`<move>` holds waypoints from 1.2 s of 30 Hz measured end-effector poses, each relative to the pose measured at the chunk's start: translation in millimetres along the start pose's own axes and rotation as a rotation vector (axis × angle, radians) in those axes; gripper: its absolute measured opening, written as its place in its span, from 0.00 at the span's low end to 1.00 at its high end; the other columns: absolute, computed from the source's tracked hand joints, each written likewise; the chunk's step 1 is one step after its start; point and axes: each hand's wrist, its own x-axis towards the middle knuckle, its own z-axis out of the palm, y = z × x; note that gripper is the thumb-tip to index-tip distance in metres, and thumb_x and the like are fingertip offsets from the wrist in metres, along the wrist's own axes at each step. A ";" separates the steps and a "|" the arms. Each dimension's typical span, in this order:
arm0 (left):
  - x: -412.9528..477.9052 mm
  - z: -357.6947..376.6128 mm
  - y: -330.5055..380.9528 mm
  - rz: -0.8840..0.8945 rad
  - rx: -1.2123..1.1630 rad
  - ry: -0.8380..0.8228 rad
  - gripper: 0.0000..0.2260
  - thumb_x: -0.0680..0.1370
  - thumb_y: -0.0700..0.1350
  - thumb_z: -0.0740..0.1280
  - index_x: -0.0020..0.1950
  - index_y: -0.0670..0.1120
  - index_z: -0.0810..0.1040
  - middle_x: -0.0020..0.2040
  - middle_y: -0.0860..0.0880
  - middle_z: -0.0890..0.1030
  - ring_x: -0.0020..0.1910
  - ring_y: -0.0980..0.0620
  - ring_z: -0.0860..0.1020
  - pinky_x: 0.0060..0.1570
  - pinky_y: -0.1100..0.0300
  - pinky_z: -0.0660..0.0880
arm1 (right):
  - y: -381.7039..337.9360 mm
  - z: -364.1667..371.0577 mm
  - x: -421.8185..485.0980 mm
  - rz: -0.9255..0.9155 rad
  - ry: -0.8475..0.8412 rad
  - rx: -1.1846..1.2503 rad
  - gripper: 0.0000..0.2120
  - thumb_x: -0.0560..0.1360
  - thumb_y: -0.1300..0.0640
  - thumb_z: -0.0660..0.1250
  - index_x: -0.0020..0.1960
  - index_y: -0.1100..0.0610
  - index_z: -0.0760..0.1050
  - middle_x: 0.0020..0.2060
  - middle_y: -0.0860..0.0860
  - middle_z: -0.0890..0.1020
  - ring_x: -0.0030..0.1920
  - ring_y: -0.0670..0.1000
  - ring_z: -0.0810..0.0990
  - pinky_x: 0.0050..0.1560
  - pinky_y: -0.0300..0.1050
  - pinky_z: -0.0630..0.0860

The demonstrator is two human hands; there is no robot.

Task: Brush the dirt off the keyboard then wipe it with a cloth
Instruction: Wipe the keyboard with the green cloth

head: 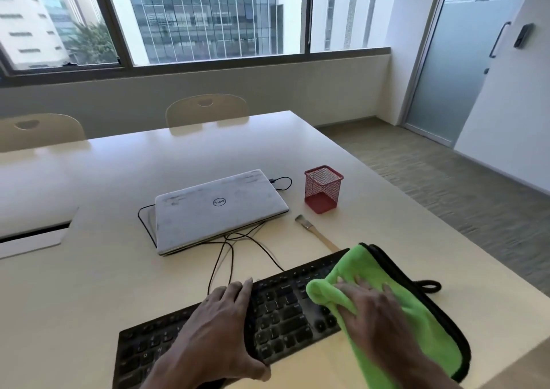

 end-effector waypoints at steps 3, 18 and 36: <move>0.8 -0.5 1.1 0.007 0.004 0.008 0.67 0.60 0.78 0.70 0.83 0.48 0.37 0.81 0.54 0.53 0.76 0.54 0.56 0.77 0.59 0.55 | -45.3 19.0 -8.4 -0.132 -0.087 -0.016 0.23 0.80 0.41 0.62 0.74 0.41 0.69 0.73 0.35 0.69 0.76 0.43 0.66 0.79 0.55 0.50; 2.4 -0.6 -1.8 0.026 -0.018 0.016 0.60 0.66 0.75 0.71 0.83 0.52 0.39 0.82 0.53 0.53 0.79 0.52 0.54 0.77 0.57 0.51 | -54.7 23.5 11.9 -0.113 -0.176 0.010 0.23 0.78 0.38 0.59 0.73 0.36 0.68 0.73 0.31 0.63 0.78 0.44 0.60 0.79 0.54 0.45; 3.8 4.3 -5.2 0.028 0.001 0.060 0.58 0.68 0.74 0.69 0.84 0.48 0.40 0.83 0.51 0.51 0.81 0.52 0.52 0.78 0.59 0.49 | -68.8 34.7 -5.2 -0.303 -0.088 -0.055 0.21 0.75 0.44 0.65 0.68 0.37 0.73 0.68 0.34 0.74 0.69 0.43 0.75 0.75 0.51 0.62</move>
